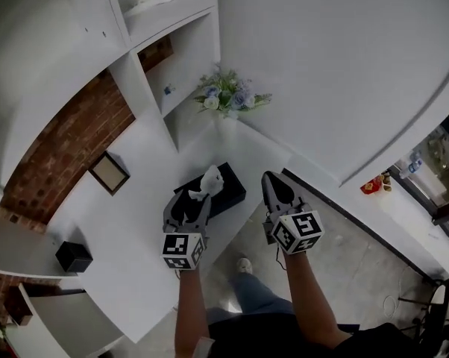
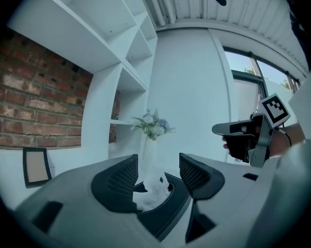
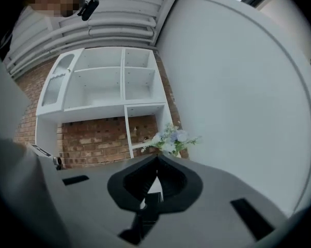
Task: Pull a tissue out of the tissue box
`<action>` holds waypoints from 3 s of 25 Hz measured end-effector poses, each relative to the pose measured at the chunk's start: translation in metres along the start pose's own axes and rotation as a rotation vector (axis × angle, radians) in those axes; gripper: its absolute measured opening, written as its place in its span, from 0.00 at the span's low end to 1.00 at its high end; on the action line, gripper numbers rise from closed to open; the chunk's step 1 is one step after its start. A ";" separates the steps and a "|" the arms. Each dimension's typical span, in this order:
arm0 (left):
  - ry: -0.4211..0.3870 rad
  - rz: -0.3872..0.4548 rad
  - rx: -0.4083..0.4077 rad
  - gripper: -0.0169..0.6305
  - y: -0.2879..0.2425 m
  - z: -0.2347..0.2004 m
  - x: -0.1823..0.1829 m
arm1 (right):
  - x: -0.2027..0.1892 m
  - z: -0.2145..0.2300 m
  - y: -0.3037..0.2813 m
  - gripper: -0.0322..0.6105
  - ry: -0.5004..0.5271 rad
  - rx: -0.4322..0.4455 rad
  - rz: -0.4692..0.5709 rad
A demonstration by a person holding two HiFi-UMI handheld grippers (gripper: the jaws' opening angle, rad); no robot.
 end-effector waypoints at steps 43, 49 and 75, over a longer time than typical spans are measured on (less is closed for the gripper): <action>-0.421 -0.806 -0.512 0.28 -0.068 -0.025 -0.044 | -0.035 0.004 -0.083 0.05 -0.058 0.117 -0.138; -0.412 -0.832 -0.497 0.18 -0.071 -0.026 -0.052 | -0.034 0.007 -0.079 0.05 -0.049 0.116 -0.147; -0.432 -0.577 -0.330 0.05 -0.083 -0.044 0.001 | -0.035 0.002 -0.081 0.05 -0.052 0.115 -0.160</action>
Point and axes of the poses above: the fingertips, and each gripper's own axes: y backward along the fingers, z to its right, x out of its top, the point moved 8 cm from there along y, backward along the fingers, and after that the axes turned 11 degrees about z, right-handed, at the moved point
